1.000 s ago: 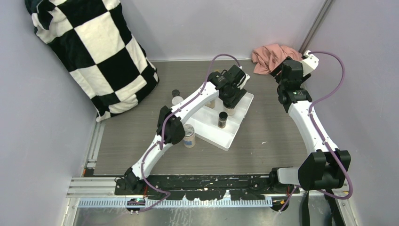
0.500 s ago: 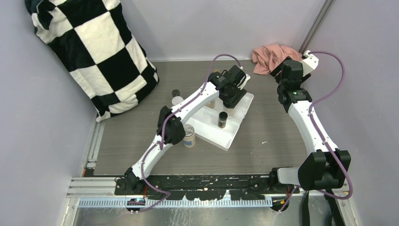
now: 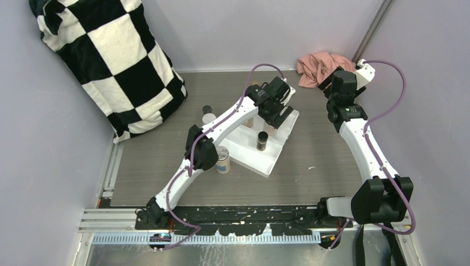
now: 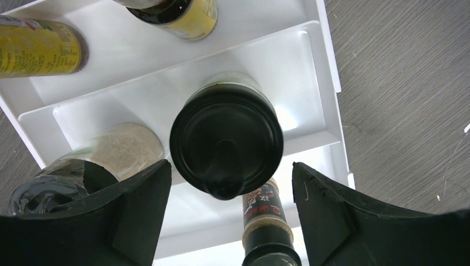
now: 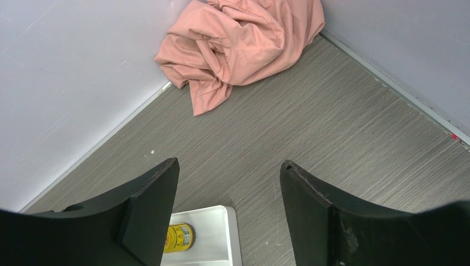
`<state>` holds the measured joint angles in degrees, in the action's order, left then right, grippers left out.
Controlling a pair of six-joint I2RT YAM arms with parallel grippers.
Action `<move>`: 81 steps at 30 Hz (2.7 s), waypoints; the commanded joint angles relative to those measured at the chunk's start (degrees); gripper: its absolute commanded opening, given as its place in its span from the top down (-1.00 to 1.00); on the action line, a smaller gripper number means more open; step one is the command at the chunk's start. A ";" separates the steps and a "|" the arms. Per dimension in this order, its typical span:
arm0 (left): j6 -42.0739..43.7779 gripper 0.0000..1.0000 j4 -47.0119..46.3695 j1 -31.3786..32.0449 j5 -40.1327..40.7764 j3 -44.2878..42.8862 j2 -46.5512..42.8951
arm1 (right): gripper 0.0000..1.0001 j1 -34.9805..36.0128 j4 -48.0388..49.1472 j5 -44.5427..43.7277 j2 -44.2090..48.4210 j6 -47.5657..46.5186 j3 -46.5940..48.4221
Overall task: Organize the condiment bottles
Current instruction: Place the bottle in the storage box, then pick up the bottle from the center of the board.
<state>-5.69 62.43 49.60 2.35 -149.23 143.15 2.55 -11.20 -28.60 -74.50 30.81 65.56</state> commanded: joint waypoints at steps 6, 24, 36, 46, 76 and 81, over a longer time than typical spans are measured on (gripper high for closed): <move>0.07 -0.65 -1.59 0.75 -0.46 -1.81 -2.20 | -0.46 -0.17 1.74 -0.05 1.99 0.79 1.68; -4.50 -0.69 -6.74 2.16 17.80 8.86 -27.42 | -0.46 -0.09 -3.17 1.71 6.15 0.31 5.02; -13.26 -0.83 -8.12 -3.10 29.00 34.61 -45.40 | -0.46 0.54 -7.21 5.61 9.76 -0.34 5.24; -22.00 -0.79 -2.05 -11.47 20.74 36.99 -43.34 | -0.45 1.79 -9.50 6.41 12.49 -0.81 4.67; -24.96 -0.69 0.10 -17.08 15.15 47.24 -39.15 | -0.46 5.15 -8.15 4.43 10.43 -1.19 2.32; -25.13 -0.69 -0.10 -17.09 15.14 47.49 -38.15 | -0.46 5.13 -7.89 4.26 10.89 -1.44 1.82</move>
<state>-30.06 62.85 32.86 16.86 -102.00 104.40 7.40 -21.50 -23.46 -63.99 30.06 67.90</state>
